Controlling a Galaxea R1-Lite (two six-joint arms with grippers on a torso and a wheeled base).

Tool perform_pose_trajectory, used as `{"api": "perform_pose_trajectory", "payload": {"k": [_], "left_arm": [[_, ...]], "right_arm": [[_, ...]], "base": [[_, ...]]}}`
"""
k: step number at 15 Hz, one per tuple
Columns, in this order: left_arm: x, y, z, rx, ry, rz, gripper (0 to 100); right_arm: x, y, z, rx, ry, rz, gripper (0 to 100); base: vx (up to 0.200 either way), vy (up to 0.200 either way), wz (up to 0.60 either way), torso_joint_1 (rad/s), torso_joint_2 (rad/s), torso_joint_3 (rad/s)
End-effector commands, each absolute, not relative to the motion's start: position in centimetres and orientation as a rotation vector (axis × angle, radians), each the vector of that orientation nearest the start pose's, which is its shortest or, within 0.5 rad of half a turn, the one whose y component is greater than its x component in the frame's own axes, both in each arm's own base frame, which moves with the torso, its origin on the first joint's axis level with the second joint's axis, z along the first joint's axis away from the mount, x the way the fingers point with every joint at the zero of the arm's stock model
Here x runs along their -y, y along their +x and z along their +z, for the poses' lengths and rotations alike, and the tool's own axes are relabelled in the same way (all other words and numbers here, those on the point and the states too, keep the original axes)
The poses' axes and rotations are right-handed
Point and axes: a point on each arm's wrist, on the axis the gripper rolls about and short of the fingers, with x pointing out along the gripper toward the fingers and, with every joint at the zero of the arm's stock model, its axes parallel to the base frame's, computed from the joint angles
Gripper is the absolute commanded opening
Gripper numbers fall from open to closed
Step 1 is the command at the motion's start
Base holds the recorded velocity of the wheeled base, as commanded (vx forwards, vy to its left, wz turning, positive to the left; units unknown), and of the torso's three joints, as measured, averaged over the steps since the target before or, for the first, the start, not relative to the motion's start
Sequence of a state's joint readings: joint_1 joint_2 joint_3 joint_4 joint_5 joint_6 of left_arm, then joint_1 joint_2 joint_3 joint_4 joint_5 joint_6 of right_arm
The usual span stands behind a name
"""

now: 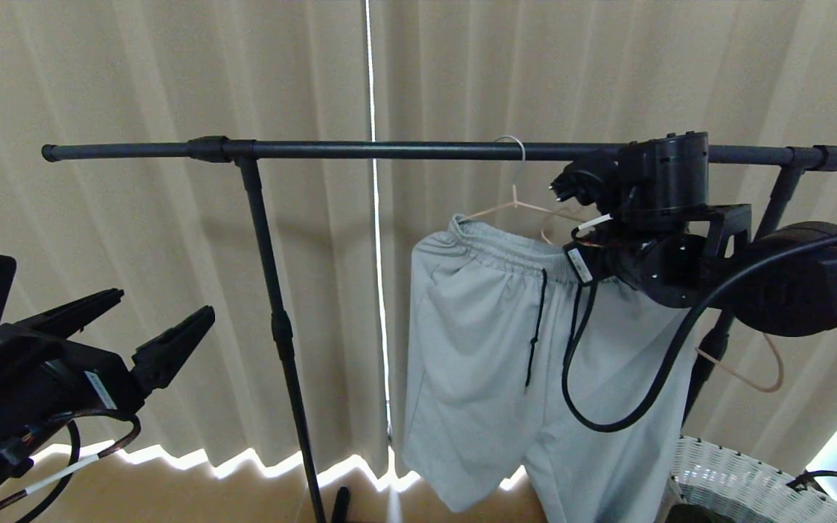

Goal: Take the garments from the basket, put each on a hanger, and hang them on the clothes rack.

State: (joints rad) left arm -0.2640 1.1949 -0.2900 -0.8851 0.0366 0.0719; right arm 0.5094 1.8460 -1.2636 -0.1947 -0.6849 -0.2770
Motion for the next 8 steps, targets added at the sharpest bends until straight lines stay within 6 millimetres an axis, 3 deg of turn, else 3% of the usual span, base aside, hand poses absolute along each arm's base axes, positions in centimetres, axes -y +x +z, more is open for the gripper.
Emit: {"api": "perform_pose_trajectory", "payload": {"k": [1,8], "left_arm": [[4.1,15.5,18.6,-0.013,0.075,-0.228,100],[4.1,15.4,18.6,-0.01,0.075,-0.226,100]], "right_arm": [[-17.0,31.7,21.8,-0.341,-0.497,-0.107,0],[-18.7,31.8,21.6,-0.326,-0.499,-0.069,0]], "base": [[0.0,0.0,0.0,0.0,0.0,0.0],[0.0,0.0,0.0,0.0,0.0,0.0]]}}
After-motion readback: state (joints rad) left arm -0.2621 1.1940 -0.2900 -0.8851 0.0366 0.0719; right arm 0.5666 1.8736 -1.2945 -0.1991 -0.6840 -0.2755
